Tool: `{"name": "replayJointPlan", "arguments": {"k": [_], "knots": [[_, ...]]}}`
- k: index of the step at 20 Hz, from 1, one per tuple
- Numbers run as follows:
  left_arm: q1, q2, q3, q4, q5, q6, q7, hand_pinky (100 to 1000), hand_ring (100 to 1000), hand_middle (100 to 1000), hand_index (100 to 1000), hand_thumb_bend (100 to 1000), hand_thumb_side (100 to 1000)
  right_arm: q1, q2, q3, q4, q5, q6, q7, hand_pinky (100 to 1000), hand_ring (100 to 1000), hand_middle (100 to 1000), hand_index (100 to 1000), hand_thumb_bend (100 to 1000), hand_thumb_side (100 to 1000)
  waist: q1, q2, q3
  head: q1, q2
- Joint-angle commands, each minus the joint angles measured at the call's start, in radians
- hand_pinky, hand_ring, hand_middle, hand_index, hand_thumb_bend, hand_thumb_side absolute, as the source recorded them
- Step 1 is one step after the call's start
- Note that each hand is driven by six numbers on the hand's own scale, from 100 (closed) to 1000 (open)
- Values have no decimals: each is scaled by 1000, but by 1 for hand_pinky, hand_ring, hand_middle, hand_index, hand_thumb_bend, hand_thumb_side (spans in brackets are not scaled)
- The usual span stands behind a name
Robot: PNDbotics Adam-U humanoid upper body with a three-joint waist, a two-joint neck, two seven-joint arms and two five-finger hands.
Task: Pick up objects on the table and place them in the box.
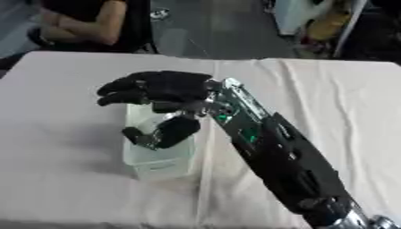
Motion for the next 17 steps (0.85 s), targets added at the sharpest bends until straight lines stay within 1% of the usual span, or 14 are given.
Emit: {"name": "replayJointPlan", "arguments": {"k": [1, 17], "knots": [[-18, 9, 0, -14, -1, -2, -4, 765, 789, 792, 801, 292, 1000, -12, -1, -13, -1, 12, -54, 38, 1000, 1000, 988, 1000, 100, 715, 4, -8, 1, -16, -1], [-20, 9, 1, -14, -2, -3, -4, 765, 789, 791, 800, 294, 1000, -15, 0, -23, 14, 49, -61, 7, 1000, 1000, 986, 1000, 100, 681, 4, -8, 0, -17, -1]]}}
